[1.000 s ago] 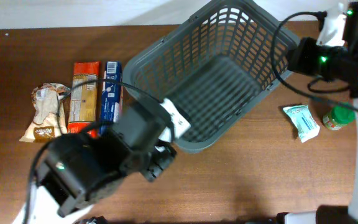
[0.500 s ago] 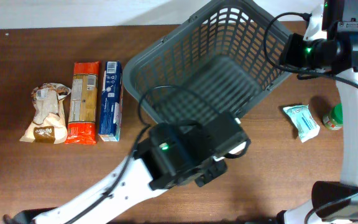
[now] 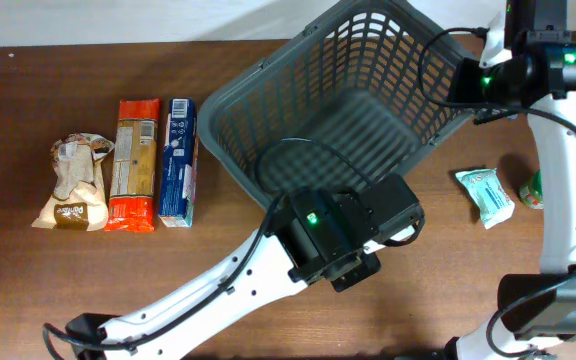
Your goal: Pack container
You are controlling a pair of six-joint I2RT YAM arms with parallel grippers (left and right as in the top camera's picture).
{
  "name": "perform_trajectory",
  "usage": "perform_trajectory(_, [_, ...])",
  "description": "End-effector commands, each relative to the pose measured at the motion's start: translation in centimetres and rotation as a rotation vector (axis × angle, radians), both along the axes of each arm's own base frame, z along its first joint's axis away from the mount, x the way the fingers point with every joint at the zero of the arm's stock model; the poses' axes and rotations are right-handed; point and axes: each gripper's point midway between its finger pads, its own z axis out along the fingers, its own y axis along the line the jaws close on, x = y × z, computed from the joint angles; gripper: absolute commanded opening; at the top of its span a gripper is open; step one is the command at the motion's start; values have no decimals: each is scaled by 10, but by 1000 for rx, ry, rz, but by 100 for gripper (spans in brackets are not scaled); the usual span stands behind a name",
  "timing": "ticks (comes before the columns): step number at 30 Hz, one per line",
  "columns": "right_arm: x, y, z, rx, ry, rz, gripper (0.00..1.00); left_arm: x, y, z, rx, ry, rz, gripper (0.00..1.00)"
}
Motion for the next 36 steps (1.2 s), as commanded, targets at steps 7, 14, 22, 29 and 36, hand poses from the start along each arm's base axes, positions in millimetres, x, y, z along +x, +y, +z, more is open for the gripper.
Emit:
perform_trajectory(7, [-10,-2,-5,-43,48,12,4,20,7,0,45,-71,19,2])
perform_trajectory(14, [-15,-6,-7,-64,70,1,4,38,21,-3,65,-69,53,2])
perform_trajectory(22, [-19,-6,-9,-64,85,2,4,59,39,-7,83,-67,97,2])
perform_trajectory(29, [-20,-6,-10,-63,92,3,4,78,56,-6,85,-69,158,2])
perform_trajectory(36, [-25,-6,-12,-62,115,4,4,101,73,-5,74,-84,221,2])
